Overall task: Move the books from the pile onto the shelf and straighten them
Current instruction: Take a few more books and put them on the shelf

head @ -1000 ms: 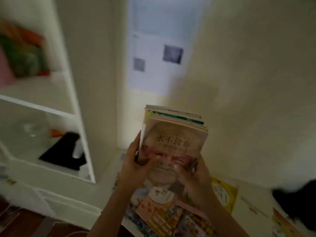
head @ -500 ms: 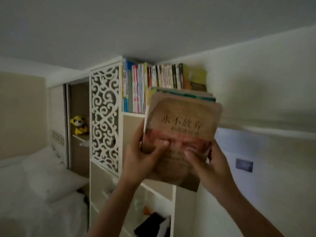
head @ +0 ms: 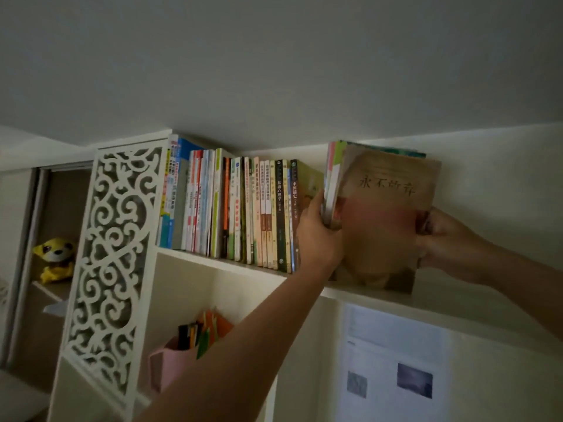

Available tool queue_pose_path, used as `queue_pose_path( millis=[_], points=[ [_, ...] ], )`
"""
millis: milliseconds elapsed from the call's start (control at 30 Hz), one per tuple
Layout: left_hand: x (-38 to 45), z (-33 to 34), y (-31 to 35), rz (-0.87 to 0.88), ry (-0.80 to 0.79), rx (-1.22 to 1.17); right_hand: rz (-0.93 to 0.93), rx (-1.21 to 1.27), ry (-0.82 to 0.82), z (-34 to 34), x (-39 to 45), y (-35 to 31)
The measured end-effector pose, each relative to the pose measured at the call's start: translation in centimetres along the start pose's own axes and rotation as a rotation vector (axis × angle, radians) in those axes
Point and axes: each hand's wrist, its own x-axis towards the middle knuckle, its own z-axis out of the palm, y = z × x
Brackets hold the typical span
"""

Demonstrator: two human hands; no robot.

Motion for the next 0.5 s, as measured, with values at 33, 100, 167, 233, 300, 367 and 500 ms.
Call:
queue_pose_path(
  millis=[33, 100, 167, 233, 300, 367, 500],
  points=[
    [0.1, 0.4, -1.0, -0.043, -0.021, 0.022, 0.014, -0.010, -0.001, 0.0, 0.5, 1.0],
    [0.4, -0.1, -2.2, -0.095, -0.141, 0.044, 0.028, -0.040, -0.014, -0.1, 1.4, 2.4],
    [1.0, -2.1, -3.1, -0.113, -0.379, -0.011, 0.049, -0.096, -0.097, -0.5, 2.2, 3.4],
    [1.7, -4.6, -3.8, -0.116, -0.634, -0.071, 0.081, -0.143, -0.177, -0.9, 2.7, 4.0],
    [2.0, -6.5, -4.1, -0.047, -0.723, 0.061, 0.091, -0.155, -0.213, -1.1, 3.3, 4.1],
    [1.9, -6.6, -4.1, 0.088, -0.626, 0.271, 0.106, -0.136, -0.237, -1.2, 4.4, 4.2],
    [1.1, -5.6, -4.5, 0.341, -0.389, 0.569, 0.179, -0.026, -0.358, -1.1, 7.1, 4.9]
  ],
)
